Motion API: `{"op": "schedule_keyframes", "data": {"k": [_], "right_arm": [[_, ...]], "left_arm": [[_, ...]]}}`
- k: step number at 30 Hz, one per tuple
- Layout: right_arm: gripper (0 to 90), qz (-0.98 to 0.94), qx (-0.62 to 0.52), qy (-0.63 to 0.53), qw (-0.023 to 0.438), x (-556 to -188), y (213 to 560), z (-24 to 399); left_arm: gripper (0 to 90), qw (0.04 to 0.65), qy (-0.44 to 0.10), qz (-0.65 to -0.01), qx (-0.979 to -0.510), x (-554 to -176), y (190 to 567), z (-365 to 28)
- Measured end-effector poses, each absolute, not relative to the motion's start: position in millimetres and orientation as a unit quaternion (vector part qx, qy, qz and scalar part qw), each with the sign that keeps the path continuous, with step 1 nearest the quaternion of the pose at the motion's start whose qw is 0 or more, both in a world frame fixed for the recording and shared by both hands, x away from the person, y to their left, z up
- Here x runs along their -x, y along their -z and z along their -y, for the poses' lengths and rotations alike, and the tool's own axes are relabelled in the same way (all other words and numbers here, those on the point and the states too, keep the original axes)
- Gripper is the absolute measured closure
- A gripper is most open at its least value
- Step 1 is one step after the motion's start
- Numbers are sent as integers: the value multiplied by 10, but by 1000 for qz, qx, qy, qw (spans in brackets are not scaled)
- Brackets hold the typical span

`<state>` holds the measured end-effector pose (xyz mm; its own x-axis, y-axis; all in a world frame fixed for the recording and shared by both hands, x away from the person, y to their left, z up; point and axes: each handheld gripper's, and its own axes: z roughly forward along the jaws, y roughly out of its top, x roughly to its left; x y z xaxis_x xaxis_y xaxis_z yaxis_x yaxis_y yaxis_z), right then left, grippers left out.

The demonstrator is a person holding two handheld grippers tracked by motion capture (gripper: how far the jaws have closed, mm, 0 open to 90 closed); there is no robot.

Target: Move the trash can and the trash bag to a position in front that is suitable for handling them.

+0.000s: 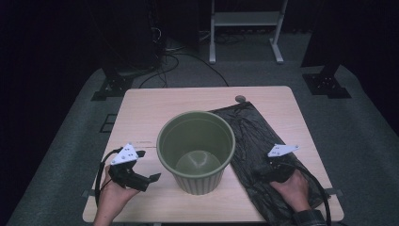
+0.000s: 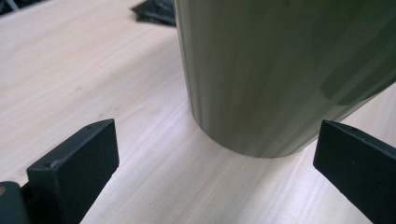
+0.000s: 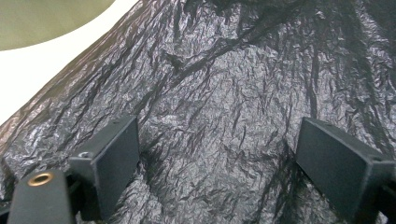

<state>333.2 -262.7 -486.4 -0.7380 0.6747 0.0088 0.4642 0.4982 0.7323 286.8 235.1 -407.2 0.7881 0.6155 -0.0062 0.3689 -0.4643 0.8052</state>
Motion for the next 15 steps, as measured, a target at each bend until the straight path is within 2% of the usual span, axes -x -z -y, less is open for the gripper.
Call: {"op": "schedule_keyframes", "data": {"k": [4,15], "right_arm": [[122,-854,-333,-373,141,-3332,4863,2627],[122,-854,-333,-373,141,-3332,4863,2627]], "left_arm": [[0,409,-141,-298,-851,-2920,4262,-2306],[0,406,-119,-309,-852,-2955,4620,-2290]]}}
